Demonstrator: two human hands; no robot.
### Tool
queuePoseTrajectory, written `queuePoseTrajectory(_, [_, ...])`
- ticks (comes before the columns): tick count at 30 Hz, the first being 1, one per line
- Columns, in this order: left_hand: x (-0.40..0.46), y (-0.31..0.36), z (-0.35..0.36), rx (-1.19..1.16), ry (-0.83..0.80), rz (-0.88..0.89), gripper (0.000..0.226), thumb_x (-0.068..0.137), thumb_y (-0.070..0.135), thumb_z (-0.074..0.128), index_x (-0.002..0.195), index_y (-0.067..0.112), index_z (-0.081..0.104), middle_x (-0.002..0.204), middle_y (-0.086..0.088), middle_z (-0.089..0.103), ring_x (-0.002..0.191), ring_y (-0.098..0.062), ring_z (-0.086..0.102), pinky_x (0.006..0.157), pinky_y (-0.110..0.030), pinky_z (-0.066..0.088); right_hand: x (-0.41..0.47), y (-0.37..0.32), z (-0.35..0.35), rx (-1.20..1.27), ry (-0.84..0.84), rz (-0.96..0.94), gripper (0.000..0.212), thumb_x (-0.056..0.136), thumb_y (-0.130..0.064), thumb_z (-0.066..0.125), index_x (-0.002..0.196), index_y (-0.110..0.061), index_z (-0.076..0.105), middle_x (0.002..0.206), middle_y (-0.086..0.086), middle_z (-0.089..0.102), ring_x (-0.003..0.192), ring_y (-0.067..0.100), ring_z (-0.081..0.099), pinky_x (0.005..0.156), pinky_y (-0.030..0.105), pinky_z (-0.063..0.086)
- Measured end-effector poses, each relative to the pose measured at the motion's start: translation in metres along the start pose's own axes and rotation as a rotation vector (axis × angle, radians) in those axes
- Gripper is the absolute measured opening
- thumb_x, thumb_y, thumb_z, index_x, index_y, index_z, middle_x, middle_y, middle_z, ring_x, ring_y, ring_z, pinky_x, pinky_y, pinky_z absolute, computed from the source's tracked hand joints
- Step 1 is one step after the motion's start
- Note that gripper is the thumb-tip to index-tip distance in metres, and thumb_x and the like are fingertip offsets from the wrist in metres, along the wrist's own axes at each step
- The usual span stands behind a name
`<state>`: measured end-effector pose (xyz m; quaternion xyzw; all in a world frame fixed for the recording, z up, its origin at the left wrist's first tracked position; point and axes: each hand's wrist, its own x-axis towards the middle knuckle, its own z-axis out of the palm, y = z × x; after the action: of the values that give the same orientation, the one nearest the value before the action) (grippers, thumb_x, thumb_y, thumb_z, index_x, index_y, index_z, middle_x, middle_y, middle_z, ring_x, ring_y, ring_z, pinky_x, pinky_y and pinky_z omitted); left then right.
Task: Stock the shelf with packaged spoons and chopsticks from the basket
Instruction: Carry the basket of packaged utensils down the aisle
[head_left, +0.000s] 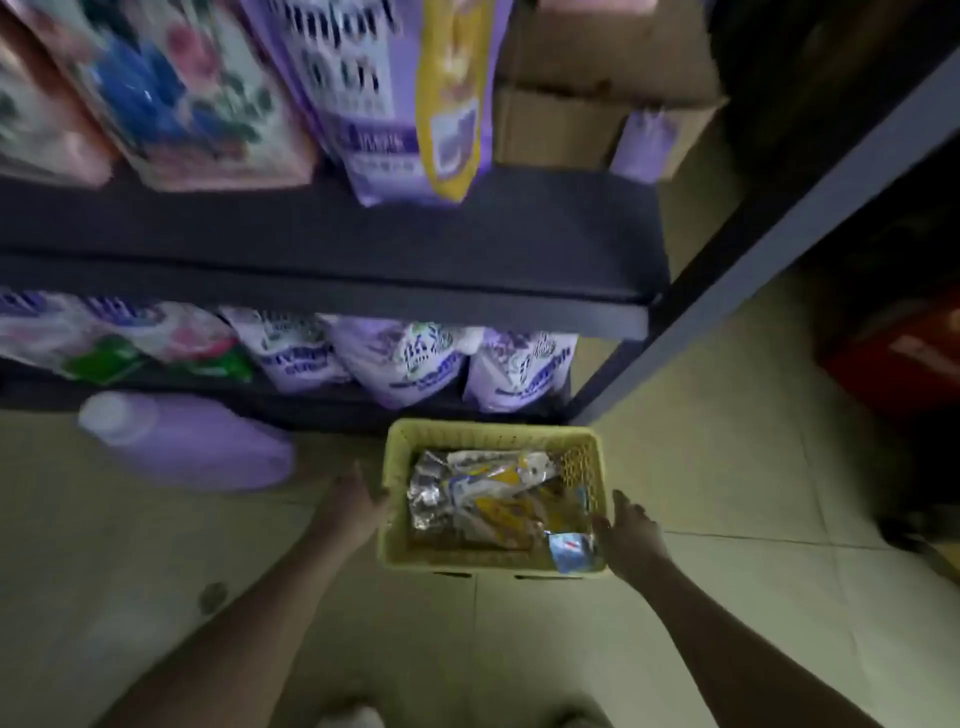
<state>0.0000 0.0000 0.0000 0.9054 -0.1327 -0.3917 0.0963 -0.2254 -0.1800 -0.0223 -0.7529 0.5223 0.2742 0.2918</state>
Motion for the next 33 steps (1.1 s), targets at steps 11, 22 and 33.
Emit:
queuePoseTrajectory(11, [0.047, -0.030, 0.053, -0.198, 0.159, 0.172, 0.013, 0.084, 0.011, 0.057, 0.096, 0.010, 0.051, 0.087, -0.009, 0.058, 0.075, -0.024, 0.054, 0.061, -0.029, 0.035, 0.056, -0.002, 0.017, 0.342, 0.213, 0.179, 0.023, 0.083, -0.011, 0.050, 0.102, 0.001, 0.055, 0.089, 0.014, 0.060, 0.080, 0.030, 0.057, 0.069, 0.037, 0.047])
queuePoseTrajectory(22, [-0.194, -0.063, -0.112, -0.328, 0.190, -0.071, 0.019, 0.082, 0.019, 0.058, 0.075, 0.001, 0.055, 0.071, -0.019, 0.059, 0.072, -0.035, 0.061, 0.058, -0.034, 0.040, -0.151, -0.075, -0.140, 0.174, 0.086, -0.143, 0.010, 0.075, -0.013, 0.058, 0.066, -0.009, 0.055, 0.068, 0.009, 0.058, 0.067, 0.025, 0.051, 0.058, 0.033, 0.040])
queuePoseTrajectory(33, [-0.425, -0.180, -0.288, -0.603, 0.572, -0.409, 0.011, 0.085, 0.020, 0.051, 0.084, 0.013, 0.059, 0.075, -0.011, 0.061, 0.068, -0.025, 0.055, 0.060, -0.030, 0.039, -0.383, -0.303, -0.210, -0.136, -0.076, -0.764, 0.021, 0.077, -0.009, 0.059, 0.061, -0.007, 0.046, 0.053, 0.003, 0.045, 0.052, 0.016, 0.042, 0.050, 0.029, 0.028])
